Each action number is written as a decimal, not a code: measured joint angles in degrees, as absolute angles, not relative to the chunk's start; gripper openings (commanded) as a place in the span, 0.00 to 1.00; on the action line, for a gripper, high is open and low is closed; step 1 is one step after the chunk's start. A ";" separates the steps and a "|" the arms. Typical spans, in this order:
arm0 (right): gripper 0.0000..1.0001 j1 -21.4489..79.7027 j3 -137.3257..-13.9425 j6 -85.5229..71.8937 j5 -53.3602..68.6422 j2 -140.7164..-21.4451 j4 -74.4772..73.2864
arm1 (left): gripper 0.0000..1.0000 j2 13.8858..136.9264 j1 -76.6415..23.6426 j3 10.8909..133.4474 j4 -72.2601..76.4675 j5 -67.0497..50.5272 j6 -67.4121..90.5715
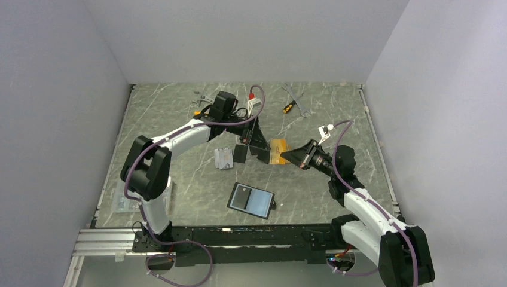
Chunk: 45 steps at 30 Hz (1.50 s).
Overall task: Put the credit cards into the card holder
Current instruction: Pick up the credit card from the center of the board.
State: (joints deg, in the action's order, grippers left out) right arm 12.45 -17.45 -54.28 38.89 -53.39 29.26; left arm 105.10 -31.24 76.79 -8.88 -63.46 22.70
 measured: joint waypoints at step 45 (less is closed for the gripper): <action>0.28 18.76 -25.67 -56.07 39.48 -58.98 34.20 | 0.00 102.24 -30.87 72.42 19.05 -74.37 44.97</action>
State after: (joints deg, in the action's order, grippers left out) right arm 18.76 -25.67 -56.07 39.48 -58.98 34.20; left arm 102.24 -30.87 72.42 19.05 -74.37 44.97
